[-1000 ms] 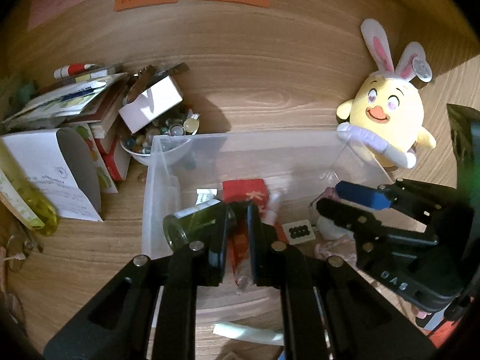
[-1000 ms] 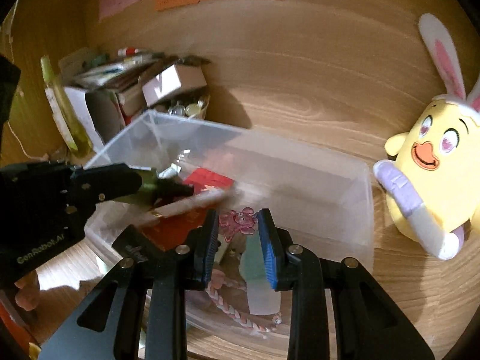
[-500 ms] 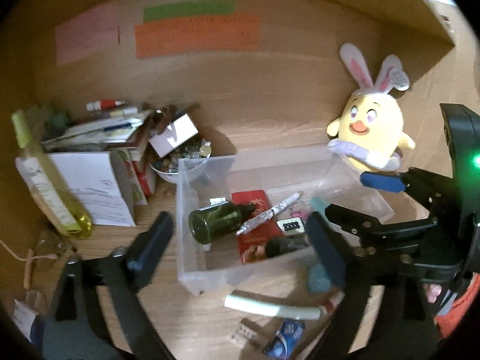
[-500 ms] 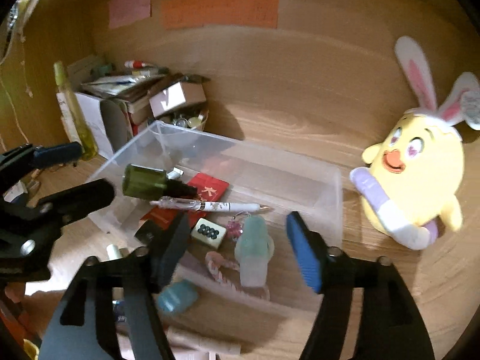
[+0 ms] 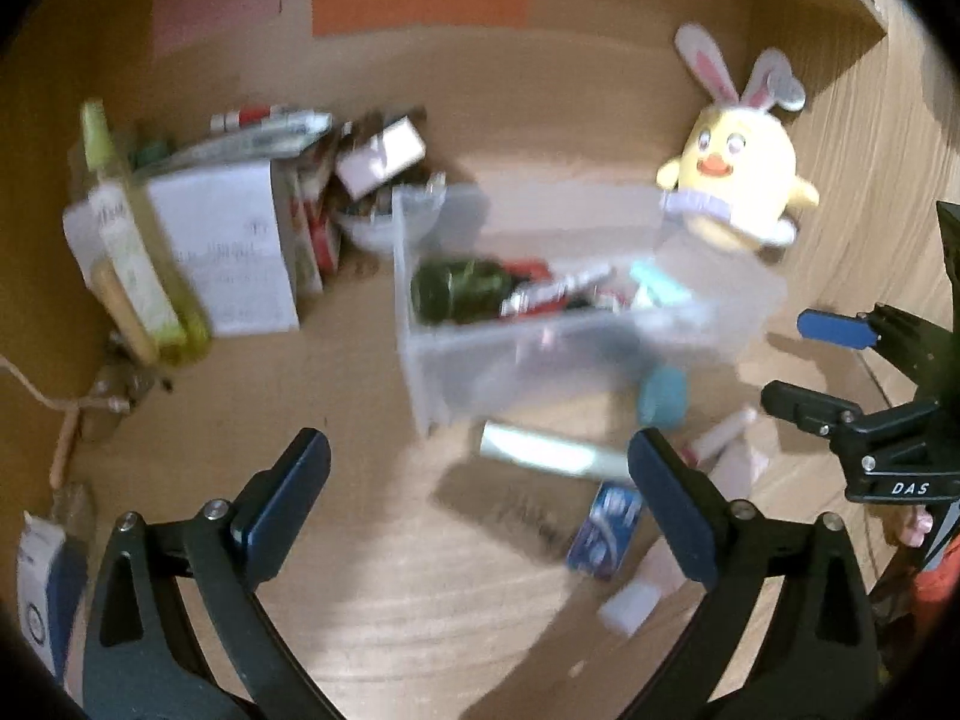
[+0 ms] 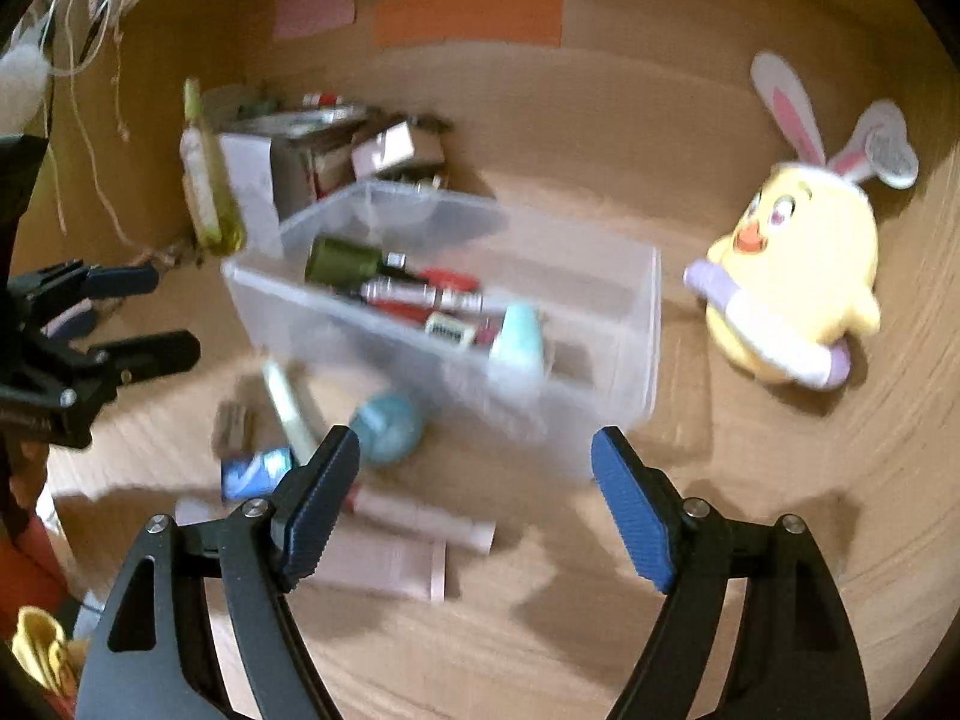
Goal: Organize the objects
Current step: 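Grasp the white tube with the right tool and lift it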
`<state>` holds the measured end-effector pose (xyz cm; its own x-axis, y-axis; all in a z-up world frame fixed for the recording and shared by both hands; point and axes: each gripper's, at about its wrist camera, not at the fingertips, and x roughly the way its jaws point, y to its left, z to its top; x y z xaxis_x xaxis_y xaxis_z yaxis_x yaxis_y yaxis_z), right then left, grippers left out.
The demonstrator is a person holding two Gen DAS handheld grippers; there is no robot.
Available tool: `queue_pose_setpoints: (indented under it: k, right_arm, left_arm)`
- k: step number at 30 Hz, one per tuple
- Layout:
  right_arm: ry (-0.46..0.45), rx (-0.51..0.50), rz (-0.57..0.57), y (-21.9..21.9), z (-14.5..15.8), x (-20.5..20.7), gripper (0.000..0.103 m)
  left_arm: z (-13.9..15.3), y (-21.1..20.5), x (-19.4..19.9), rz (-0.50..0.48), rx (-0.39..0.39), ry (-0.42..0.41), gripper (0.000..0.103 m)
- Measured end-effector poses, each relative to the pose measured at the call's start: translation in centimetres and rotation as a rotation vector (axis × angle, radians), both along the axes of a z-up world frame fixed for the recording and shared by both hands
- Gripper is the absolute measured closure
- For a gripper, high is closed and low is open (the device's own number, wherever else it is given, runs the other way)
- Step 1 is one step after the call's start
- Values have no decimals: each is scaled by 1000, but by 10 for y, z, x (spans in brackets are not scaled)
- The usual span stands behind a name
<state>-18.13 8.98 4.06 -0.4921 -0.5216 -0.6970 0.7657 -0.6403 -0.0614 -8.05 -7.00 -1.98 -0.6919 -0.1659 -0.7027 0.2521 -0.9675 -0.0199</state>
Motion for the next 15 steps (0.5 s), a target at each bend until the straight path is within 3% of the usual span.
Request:
queue_pose_setpoints:
  k: [7, 12, 15]
  right_arm:
    - [-13, 122, 53, -20, -34, -1, 28]
    - [-30, 147, 98, -31, -41, -4, 30]
    - [-45, 166, 123, -37, -44, -7, 43]
  left_arm:
    - [-39, -2, 8, -15, 4, -120, 2]
    - [-50, 3, 3, -47, -2, -178, 2]
    - [-54, 3, -3, -56, 0, -189, 2]
